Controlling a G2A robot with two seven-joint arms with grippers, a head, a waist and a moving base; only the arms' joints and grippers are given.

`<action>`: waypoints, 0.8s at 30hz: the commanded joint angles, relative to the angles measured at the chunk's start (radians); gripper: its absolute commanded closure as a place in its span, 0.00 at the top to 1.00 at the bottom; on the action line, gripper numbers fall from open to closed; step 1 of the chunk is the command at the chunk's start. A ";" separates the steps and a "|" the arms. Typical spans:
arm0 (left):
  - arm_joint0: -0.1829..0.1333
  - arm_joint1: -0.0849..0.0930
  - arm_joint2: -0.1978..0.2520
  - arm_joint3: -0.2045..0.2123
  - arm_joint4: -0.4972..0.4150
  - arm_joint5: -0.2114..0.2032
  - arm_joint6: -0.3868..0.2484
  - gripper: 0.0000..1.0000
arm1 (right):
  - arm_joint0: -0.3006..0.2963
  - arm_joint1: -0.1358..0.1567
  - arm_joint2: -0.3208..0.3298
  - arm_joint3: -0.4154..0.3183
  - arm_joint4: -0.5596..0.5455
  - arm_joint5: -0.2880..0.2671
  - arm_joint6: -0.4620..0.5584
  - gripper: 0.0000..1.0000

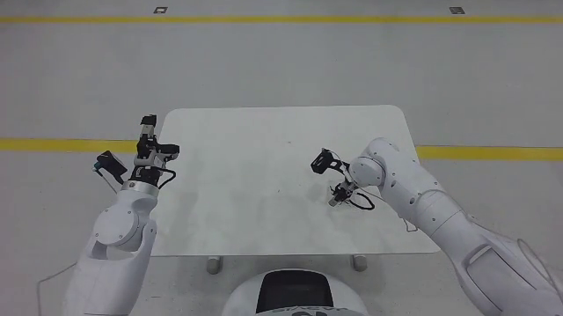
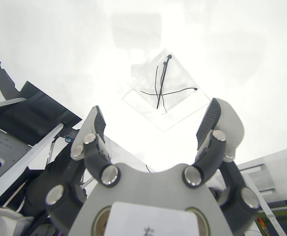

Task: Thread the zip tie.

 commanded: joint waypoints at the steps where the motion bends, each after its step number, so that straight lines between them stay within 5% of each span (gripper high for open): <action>1: 0.000 0.000 0.000 0.000 0.000 0.000 0.000 1.00 | 0.000 0.000 0.000 0.000 0.000 0.000 0.000 1.00; 13: 0.000 0.000 0.000 0.000 0.000 0.000 0.000 1.00 | 0.009 -0.003 -0.005 0.017 0.005 0.000 -0.031 1.00; 14: 0.000 0.000 0.000 0.000 0.000 0.000 0.000 1.00 | 0.009 -0.003 -0.005 0.018 0.005 0.000 -0.032 0.95; 16: 0.000 0.000 0.000 0.000 0.000 0.000 0.000 1.00 | 0.009 -0.002 -0.006 0.020 0.005 0.000 -0.036 0.56; 17: 0.000 0.000 0.000 0.000 0.000 0.000 0.000 1.00 | 0.009 -0.001 -0.006 0.020 0.004 0.000 -0.039 0.50; 24: 0.000 0.000 0.000 0.000 0.000 0.000 0.000 1.00 | -0.003 0.013 0.000 0.014 -0.007 0.000 -0.081 0.46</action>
